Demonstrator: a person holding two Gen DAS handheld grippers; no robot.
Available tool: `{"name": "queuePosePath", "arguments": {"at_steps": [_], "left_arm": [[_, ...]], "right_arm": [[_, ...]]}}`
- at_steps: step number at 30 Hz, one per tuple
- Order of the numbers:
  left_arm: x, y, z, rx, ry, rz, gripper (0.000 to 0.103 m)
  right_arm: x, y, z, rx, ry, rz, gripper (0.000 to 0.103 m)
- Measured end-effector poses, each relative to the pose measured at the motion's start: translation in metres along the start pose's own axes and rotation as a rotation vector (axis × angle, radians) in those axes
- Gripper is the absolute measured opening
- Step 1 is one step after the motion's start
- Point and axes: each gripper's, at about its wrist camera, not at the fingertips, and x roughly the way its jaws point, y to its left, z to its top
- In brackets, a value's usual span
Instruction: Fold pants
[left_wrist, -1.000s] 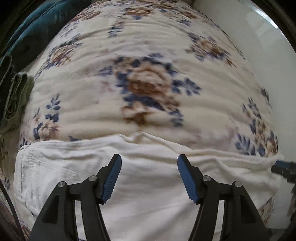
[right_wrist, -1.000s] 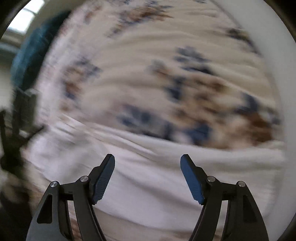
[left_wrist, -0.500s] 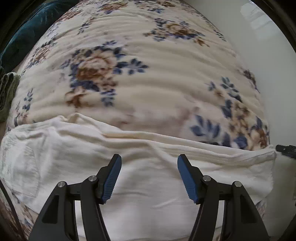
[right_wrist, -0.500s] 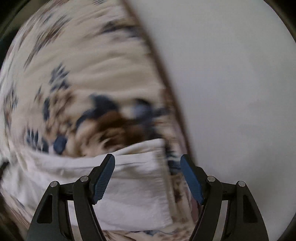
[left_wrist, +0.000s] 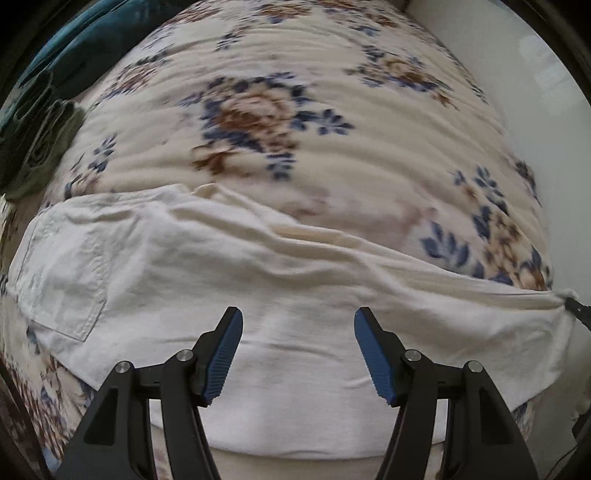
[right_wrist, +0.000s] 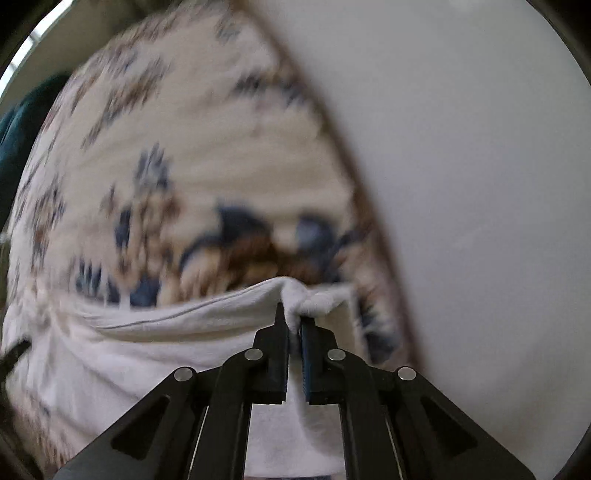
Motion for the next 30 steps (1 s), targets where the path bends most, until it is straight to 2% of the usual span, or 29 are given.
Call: {"name": "queuePosePath", "arguments": {"at_steps": [1, 5, 6, 8, 9, 10, 12, 13, 14, 15, 16, 17, 18, 21, 23, 25, 27, 30], "left_arm": [[0.001, 0.001, 0.000, 0.002, 0.001, 0.005, 0.061], [0.005, 0.004, 0.002, 0.011, 0.001, 0.017, 0.061], [0.005, 0.005, 0.002, 0.017, -0.001, 0.018, 0.061], [0.003, 0.005, 0.000, 0.025, -0.004, 0.008, 0.061], [0.003, 0.004, -0.002, 0.030, -0.004, -0.003, 0.061], [0.004, 0.003, -0.005, 0.035, -0.001, -0.023, 0.065], [0.007, -0.002, -0.012, 0.049, 0.015, -0.052, 0.069], [0.011, -0.006, -0.018, 0.057, 0.030, -0.067, 0.071], [0.013, -0.008, -0.022, 0.066, 0.040, -0.064, 0.074], [0.016, -0.012, -0.025, 0.074, 0.052, -0.063, 0.087], [0.021, -0.017, -0.030, 0.088, 0.077, -0.084, 0.094], [0.023, -0.021, -0.032, 0.100, 0.085, -0.085, 0.095], [0.024, -0.026, -0.035, 0.115, 0.089, -0.073, 0.095], [0.026, -0.040, -0.040, 0.165, 0.096, -0.055, 0.095], [0.025, -0.049, -0.042, 0.184, 0.100, -0.048, 0.096], [0.024, -0.055, -0.042, 0.189, 0.110, -0.041, 0.096], [0.021, -0.058, -0.041, 0.190, 0.112, -0.041, 0.096], [0.017, -0.065, -0.040, 0.199, 0.104, -0.025, 0.096]], "right_arm": [[0.006, -0.002, 0.001, 0.017, 0.019, -0.004, 0.006], [0.053, -0.011, 0.005, 0.128, 0.193, 0.011, 0.011], [0.056, -0.011, 0.007, 0.135, 0.218, 0.025, 0.017], [0.042, -0.010, 0.005, 0.119, 0.199, 0.016, 0.022], [0.024, -0.008, 0.000, 0.110, 0.169, 0.011, 0.039], [0.009, -0.008, -0.006, 0.110, 0.140, 0.017, 0.061], [-0.025, -0.011, -0.034, 0.165, 0.065, 0.062, 0.085], [-0.032, -0.016, -0.045, 0.196, 0.057, 0.074, 0.089], [-0.037, -0.028, -0.065, 0.271, 0.067, 0.111, 0.089], [-0.034, -0.034, -0.079, 0.323, 0.076, 0.152, 0.089], [-0.029, -0.045, -0.100, 0.390, 0.086, 0.205, 0.089], [-0.018, -0.053, -0.116, 0.456, 0.099, 0.254, 0.089], [0.005, -0.052, -0.132, 0.544, 0.108, 0.340, 0.089], [0.050, -0.048, -0.163, 0.662, 0.097, 0.431, 0.089], [0.056, -0.045, -0.170, 0.668, 0.026, 0.447, 0.089], [0.056, -0.044, -0.173, 0.696, -0.052, 0.524, 0.089], [0.055, -0.046, -0.174, 0.726, -0.127, 0.666, 0.089], [0.067, -0.046, -0.171, 0.735, -0.098, 0.672, 0.089]]}}
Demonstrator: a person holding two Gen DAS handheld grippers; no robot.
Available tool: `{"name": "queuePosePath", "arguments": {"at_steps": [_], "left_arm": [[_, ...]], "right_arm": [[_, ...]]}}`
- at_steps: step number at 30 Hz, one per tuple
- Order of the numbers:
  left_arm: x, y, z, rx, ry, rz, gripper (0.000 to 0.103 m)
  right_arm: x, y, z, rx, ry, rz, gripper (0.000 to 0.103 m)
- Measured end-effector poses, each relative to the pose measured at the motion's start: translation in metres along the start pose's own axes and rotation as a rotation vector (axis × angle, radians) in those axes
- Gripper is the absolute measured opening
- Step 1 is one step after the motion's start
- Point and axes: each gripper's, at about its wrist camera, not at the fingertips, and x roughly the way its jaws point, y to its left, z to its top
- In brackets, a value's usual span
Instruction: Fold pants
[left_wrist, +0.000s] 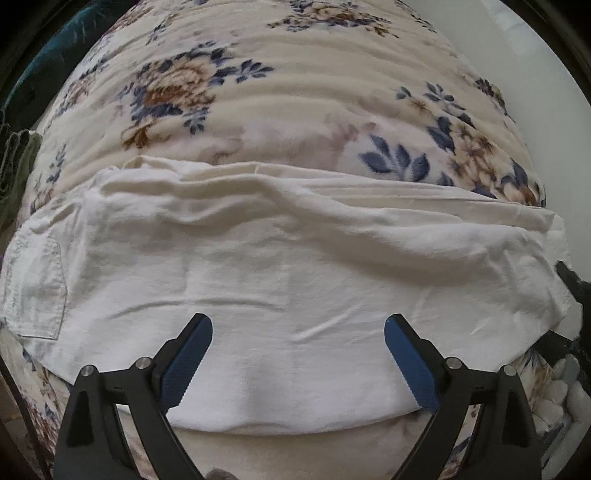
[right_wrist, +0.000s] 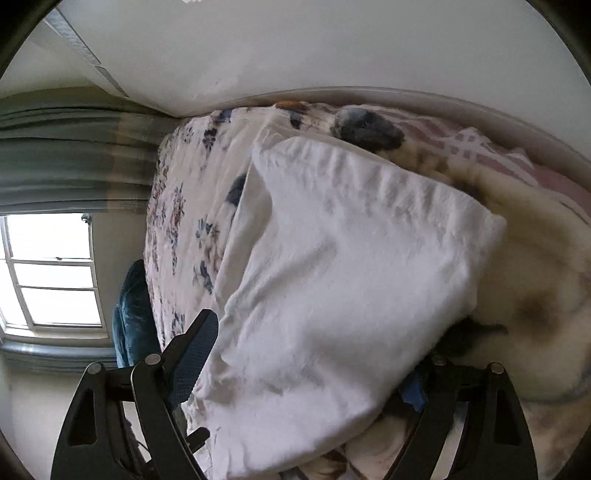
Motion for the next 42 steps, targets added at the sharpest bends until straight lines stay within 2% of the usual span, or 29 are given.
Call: {"name": "queuePosePath", "arguments": {"at_steps": [5, 6, 7, 8, 10, 15, 18, 19, 22, 26, 31, 34, 38, 42], "left_arm": [[-0.008, -0.005, 0.004, 0.003, 0.002, 0.015, 0.096], [-0.010, -0.006, 0.004, 0.001, 0.000, 0.015, 0.096], [-0.013, -0.003, 0.003, -0.001, -0.004, 0.014, 0.096], [-0.016, -0.003, 0.004, -0.002, -0.011, 0.013, 0.096], [-0.021, 0.003, 0.007, -0.005, -0.021, 0.011, 0.096], [-0.033, 0.031, 0.004, -0.036, -0.058, 0.030, 0.096], [-0.045, 0.061, -0.003, -0.104, -0.075, 0.031, 0.096], [-0.048, 0.070, -0.006, -0.124, -0.077, 0.031, 0.096], [-0.058, 0.104, -0.016, -0.185, -0.091, 0.040, 0.096], [-0.064, 0.152, -0.030, -0.253, -0.092, 0.042, 0.096], [-0.077, 0.224, -0.047, -0.319, -0.107, 0.063, 0.096], [-0.084, 0.266, -0.053, -0.350, -0.112, 0.069, 0.096], [-0.096, 0.333, -0.068, -0.401, -0.128, 0.100, 0.096], [-0.106, 0.389, -0.086, -0.455, -0.134, 0.138, 0.095]], "right_arm": [[0.010, -0.012, 0.010, 0.112, -0.023, 0.073, 0.089], [0.007, -0.010, 0.010, 0.123, -0.043, 0.096, 0.085], [0.006, -0.006, 0.010, 0.126, -0.066, 0.131, 0.072], [0.001, -0.003, 0.008, 0.112, -0.081, 0.144, 0.070], [0.007, 0.003, 0.006, 0.059, -0.078, 0.100, 0.069], [0.026, -0.001, 0.013, 0.082, -0.052, 0.047, 0.068], [0.019, 0.015, 0.012, 0.037, -0.083, -0.027, 0.019], [0.018, 0.020, 0.013, 0.036, -0.096, -0.031, 0.013], [-0.005, 0.039, 0.001, -0.011, -0.150, -0.044, 0.009], [-0.031, 0.081, -0.020, -0.087, -0.210, -0.020, 0.008], [-0.031, 0.166, -0.065, -0.241, -0.228, -0.022, 0.008], [-0.010, 0.219, -0.107, -0.340, -0.198, -0.030, 0.008], [0.047, 0.279, -0.181, -0.482, -0.110, -0.068, 0.008], [0.131, 0.327, -0.287, -0.734, -0.019, -0.183, 0.008]]}}
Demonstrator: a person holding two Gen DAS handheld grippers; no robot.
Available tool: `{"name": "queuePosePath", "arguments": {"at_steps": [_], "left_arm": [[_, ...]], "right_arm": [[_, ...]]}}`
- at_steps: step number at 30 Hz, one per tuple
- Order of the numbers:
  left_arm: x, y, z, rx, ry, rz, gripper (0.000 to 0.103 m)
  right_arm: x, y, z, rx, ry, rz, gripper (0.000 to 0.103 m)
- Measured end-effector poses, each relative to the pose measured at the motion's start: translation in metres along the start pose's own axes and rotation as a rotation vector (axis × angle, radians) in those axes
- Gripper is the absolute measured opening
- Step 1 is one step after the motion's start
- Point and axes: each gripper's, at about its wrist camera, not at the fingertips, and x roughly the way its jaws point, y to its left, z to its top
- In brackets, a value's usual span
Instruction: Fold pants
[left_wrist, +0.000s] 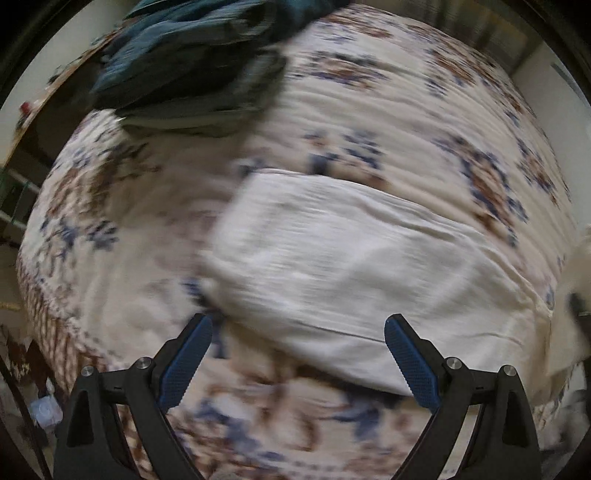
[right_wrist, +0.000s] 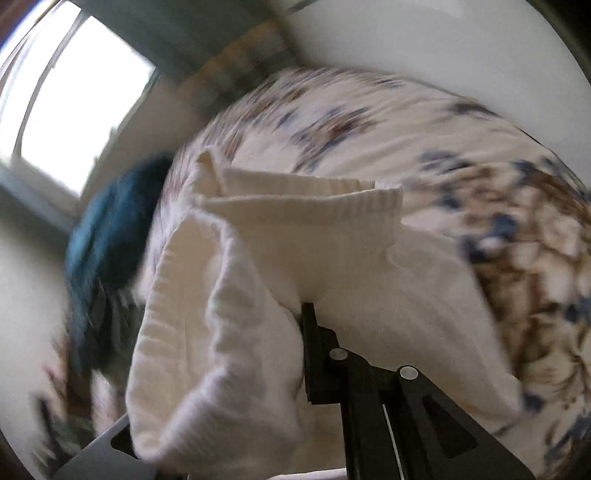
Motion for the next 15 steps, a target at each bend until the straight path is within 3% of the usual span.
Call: {"name": "queuePosePath", "arguments": {"at_steps": [6, 8, 10, 11, 13, 15], "left_arm": [[0.012, 0.054, 0.003, -0.047, 0.013, 0.000, 0.095], [0.016, 0.057, 0.007, -0.046, 0.014, -0.014, 0.095], [0.018, 0.053, 0.011, -0.042, 0.012, -0.039, 0.095], [0.017, 0.049, 0.014, -0.040, 0.009, -0.056, 0.095], [0.016, 0.040, 0.019, -0.039, 0.006, -0.102, 0.095], [0.013, 0.021, 0.026, -0.049, 0.027, -0.174, 0.095]], "right_arm": [[0.085, 0.111, -0.108, -0.331, 0.174, -0.134, 0.008], [0.111, 0.118, -0.134, -0.389, 0.263, -0.208, 0.012], [0.111, 0.119, -0.149, -0.415, 0.278, -0.219, 0.019], [0.108, 0.120, -0.148, -0.422, 0.303, -0.185, 0.028], [0.097, 0.119, -0.147, -0.405, 0.396, -0.060, 0.100], [0.070, 0.119, -0.139, -0.368, 0.422, 0.054, 0.101]]}}
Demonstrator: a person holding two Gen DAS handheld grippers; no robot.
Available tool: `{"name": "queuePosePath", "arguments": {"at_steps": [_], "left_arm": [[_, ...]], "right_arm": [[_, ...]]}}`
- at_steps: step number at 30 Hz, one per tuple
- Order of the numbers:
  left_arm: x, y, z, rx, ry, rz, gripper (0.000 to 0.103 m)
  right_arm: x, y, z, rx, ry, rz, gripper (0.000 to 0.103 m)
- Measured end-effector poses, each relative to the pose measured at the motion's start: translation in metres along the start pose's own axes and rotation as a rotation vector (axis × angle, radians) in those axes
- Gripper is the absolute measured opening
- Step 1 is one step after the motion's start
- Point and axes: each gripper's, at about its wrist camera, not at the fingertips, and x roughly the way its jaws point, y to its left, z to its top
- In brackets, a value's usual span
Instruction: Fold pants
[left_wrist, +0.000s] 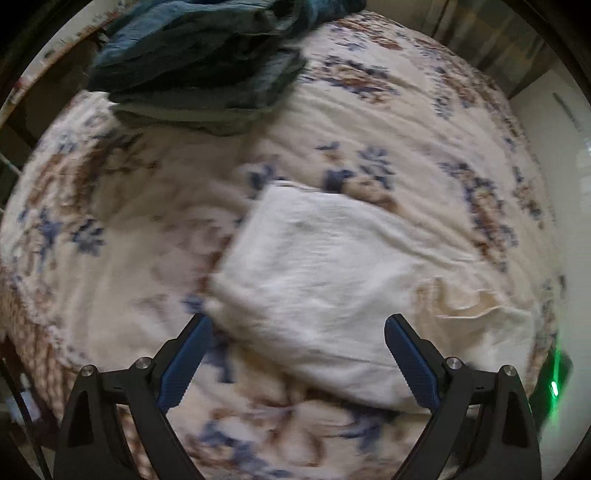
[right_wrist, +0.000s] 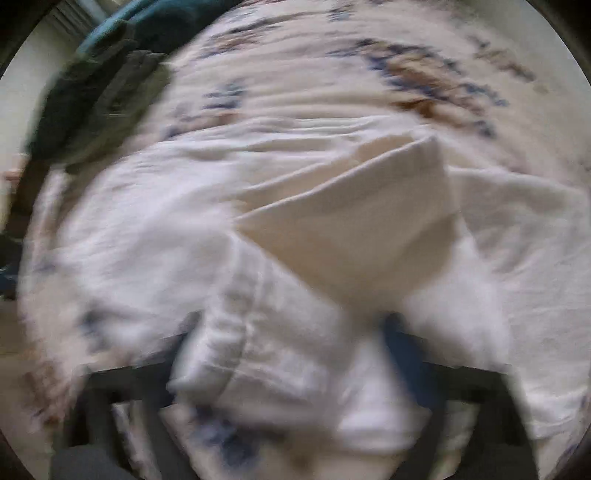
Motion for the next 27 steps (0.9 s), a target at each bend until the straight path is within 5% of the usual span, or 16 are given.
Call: {"name": "queuePosePath", "arguments": {"at_steps": [3, 6, 11, 15, 18, 20, 21, 22, 27], "left_arm": [[0.002, -0.032, 0.004, -0.010, 0.031, -0.096, 0.095], [0.014, -0.071, 0.007, -0.012, 0.087, -0.204, 0.095], [0.068, -0.120, 0.011, -0.215, 0.336, -0.394, 0.095], [0.114, -0.153, 0.005, -0.321, 0.482, -0.366, 0.094], [0.138, -0.171, 0.001, -0.326, 0.511, -0.262, 0.091], [0.143, -0.177, 0.001, -0.307, 0.482, -0.214, 0.064], [0.143, -0.178, 0.001, -0.300, 0.465, -0.220, 0.030], [0.144, -0.180, 0.001, -0.279, 0.458, -0.219, 0.013], [0.096, -0.161, -0.012, -0.174, 0.312, -0.227, 0.006]], "right_arm": [[-0.048, -0.022, -0.004, 0.068, -0.033, 0.110, 0.101], [-0.079, -0.072, -0.003, 0.210, -0.040, 0.083, 0.101], [-0.093, -0.172, 0.004, 0.459, -0.039, 0.072, 0.101], [-0.095, -0.224, 0.000, 0.546, -0.050, 0.030, 0.101], [-0.092, -0.241, 0.000, 0.557, -0.048, -0.009, 0.101], [-0.088, -0.250, -0.001, 0.556, -0.029, -0.056, 0.101], [-0.086, -0.253, -0.001, 0.554, -0.012, -0.089, 0.101], [-0.086, -0.255, -0.003, 0.555, -0.004, -0.105, 0.101], [-0.082, -0.264, -0.001, 0.541, 0.015, -0.127, 0.101]]}}
